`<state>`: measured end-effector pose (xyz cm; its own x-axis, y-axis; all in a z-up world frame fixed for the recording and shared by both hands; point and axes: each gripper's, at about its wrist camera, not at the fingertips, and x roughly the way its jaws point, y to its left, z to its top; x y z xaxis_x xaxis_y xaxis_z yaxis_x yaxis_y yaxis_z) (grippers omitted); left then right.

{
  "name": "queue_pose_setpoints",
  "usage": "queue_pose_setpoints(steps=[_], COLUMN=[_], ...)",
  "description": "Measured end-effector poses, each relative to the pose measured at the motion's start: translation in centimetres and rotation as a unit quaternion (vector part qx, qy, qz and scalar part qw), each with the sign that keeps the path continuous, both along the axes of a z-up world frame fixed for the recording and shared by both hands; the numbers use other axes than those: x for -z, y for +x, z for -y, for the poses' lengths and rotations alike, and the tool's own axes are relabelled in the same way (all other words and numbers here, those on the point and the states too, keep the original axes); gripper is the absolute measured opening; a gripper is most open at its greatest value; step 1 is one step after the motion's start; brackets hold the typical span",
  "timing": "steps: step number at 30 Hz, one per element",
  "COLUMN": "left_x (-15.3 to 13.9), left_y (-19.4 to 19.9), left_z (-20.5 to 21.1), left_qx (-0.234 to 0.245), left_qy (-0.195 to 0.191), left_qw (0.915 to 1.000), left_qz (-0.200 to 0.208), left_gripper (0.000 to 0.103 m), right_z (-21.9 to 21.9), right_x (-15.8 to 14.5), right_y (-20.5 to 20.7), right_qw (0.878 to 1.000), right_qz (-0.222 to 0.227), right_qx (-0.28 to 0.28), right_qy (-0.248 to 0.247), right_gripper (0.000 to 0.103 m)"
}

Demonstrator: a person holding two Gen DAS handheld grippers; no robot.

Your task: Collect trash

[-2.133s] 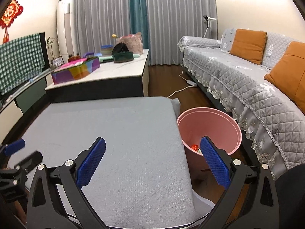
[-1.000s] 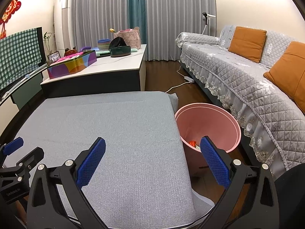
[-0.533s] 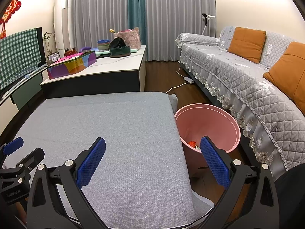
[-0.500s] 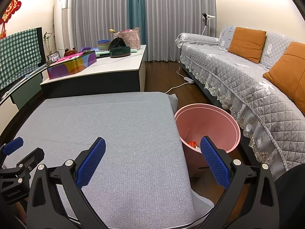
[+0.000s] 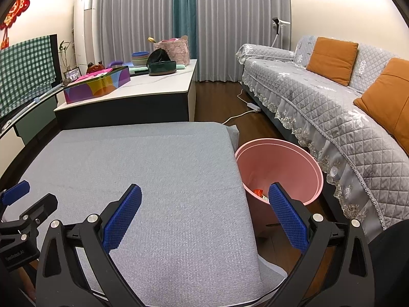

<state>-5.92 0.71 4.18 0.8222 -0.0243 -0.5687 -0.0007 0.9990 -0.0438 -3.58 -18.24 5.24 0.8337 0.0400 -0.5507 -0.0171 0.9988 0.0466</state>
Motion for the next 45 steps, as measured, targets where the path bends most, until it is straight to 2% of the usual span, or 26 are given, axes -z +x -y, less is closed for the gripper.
queue_pose_setpoints(steps=[36,45], left_x=[-0.24,-0.07], left_y=[-0.18,0.16], left_z=[-0.15,-0.42], left_qx=[0.001,-0.008], left_qy=[0.008,0.002], left_qw=[0.9999,1.0], left_qz=[0.011,-0.002], left_gripper=[0.09,0.09], right_z=[-0.26,-0.03], right_x=[0.15,0.3], right_y=[-0.1,-0.01], right_qw=[1.0,1.0], right_qz=[0.002,0.001], right_qx=[0.001,0.003], right_qy=[0.001,0.001], right_gripper=[0.098,0.098])
